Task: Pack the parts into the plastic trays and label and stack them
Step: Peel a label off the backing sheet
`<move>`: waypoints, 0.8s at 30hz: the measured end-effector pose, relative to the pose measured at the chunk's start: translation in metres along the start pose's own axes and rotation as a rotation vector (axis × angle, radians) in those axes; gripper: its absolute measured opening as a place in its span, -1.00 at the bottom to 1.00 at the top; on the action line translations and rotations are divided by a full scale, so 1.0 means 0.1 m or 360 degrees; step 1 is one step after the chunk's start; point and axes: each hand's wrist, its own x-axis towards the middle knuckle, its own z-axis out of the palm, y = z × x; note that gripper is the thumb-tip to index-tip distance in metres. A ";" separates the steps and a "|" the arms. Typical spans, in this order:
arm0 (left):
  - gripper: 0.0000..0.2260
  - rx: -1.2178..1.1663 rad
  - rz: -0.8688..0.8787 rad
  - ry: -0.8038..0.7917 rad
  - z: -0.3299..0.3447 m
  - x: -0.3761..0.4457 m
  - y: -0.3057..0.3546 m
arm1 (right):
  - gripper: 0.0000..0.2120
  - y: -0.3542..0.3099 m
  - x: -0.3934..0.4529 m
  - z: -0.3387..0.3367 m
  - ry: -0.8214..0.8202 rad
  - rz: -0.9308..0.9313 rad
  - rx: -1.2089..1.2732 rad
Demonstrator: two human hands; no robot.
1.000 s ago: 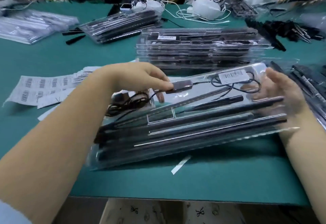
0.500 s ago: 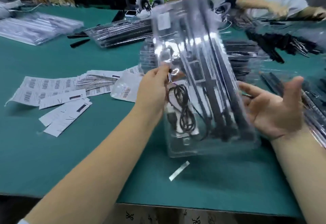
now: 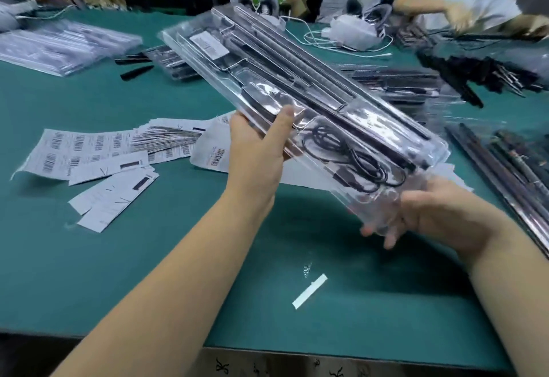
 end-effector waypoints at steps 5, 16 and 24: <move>-0.63 -0.0162 -0.0165 -0.0057 0.02 -0.03 0.07 | -0.83 -0.08 -0.02 -0.02 0.0066 -0.0212 0.0228; -0.70 -0.0516 -0.0312 0.0405 -0.52 0.51 0.47 | -0.69 -0.56 0.02 -0.41 0.1149 -0.0255 0.0020; -0.77 -0.0123 -0.0203 0.0203 -0.31 1.04 0.55 | -0.74 -0.90 0.67 -1.04 0.1889 -0.0304 0.0019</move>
